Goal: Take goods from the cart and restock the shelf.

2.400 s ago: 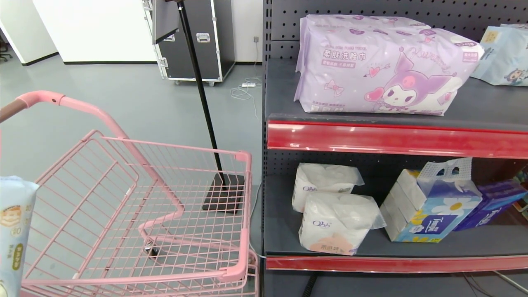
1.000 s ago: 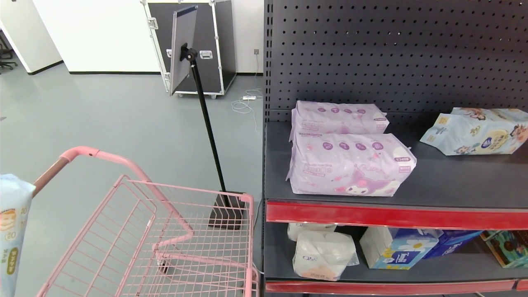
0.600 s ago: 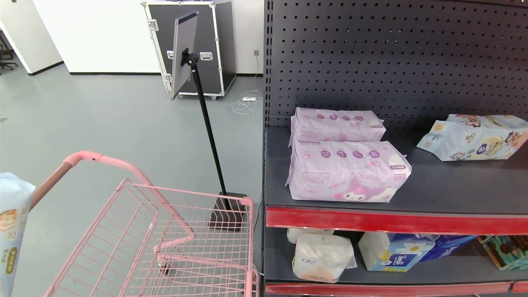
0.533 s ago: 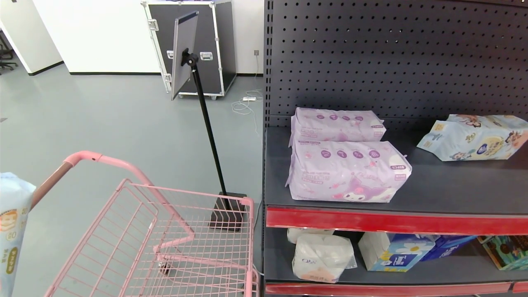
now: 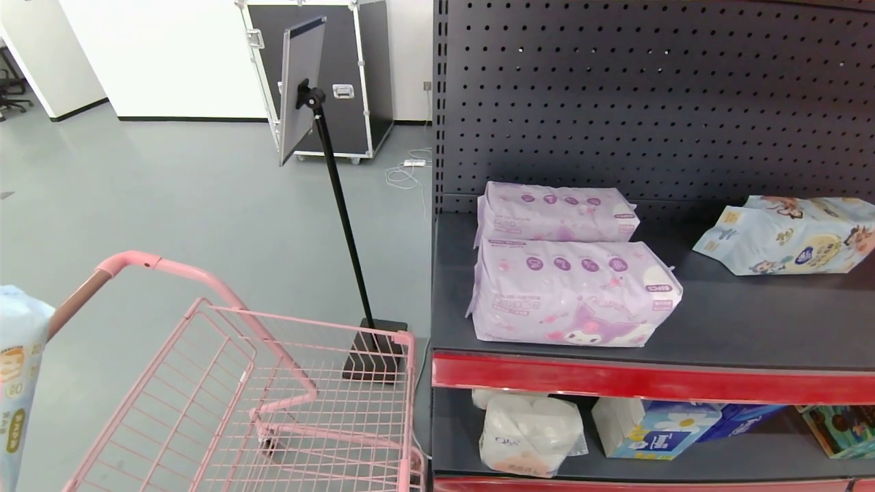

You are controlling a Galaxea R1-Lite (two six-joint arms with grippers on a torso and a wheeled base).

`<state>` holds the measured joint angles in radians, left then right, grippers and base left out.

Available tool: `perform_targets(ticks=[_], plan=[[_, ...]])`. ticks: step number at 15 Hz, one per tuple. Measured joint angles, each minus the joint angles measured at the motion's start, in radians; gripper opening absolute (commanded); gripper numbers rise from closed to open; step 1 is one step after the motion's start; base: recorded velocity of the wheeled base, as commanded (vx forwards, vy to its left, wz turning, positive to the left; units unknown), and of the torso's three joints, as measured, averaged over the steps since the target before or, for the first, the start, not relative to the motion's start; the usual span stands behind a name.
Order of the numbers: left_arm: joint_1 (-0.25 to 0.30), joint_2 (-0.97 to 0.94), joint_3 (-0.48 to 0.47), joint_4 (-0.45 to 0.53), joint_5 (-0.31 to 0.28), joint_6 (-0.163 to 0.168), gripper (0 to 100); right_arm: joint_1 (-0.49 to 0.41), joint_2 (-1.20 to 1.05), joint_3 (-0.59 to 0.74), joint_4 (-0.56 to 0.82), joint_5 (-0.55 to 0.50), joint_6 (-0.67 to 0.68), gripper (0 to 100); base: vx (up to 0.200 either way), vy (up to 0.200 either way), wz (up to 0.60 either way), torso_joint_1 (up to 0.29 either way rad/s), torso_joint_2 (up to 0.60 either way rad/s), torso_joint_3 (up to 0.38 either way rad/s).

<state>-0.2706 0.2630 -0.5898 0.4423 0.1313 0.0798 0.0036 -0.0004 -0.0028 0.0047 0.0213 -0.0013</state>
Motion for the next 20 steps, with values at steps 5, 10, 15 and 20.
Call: perform_targets(ticks=[5, 10, 15, 20], plan=[[-0.001, 0.004, 0.001, -0.001, -0.001, 0.0, 0, 0.0, 0.0, 0.0, 0.0, 0.0, 0.0, 100, 0.0, -0.2, 0.0, 0.006, 0.0, 0.001], [-0.001, 0.006, 0.001, -0.001, -0.001, 0.0, 0, 0.0, 0.0, -0.001, 0.0, 0.0, 0.0, 100, 0.0, -0.2, 0.0, 0.004, 0.01, 0.001], [-0.001, 0.006, 0.001, -0.001, -0.001, 0.0, 0, 0.0, 0.0, 0.0, 0.0, 0.0, 0.0, 100, 0.0, -0.2, 0.0, 0.003, 0.0, 0.002], [-0.001, 0.005, 0.0, -0.002, -0.001, 0.0, 0, 0.0, 0.0, 0.0, 0.0, 0.0, 0.0, 100, 0.0, -0.2, 0.0, 0.003, 0.0, 0.004]])
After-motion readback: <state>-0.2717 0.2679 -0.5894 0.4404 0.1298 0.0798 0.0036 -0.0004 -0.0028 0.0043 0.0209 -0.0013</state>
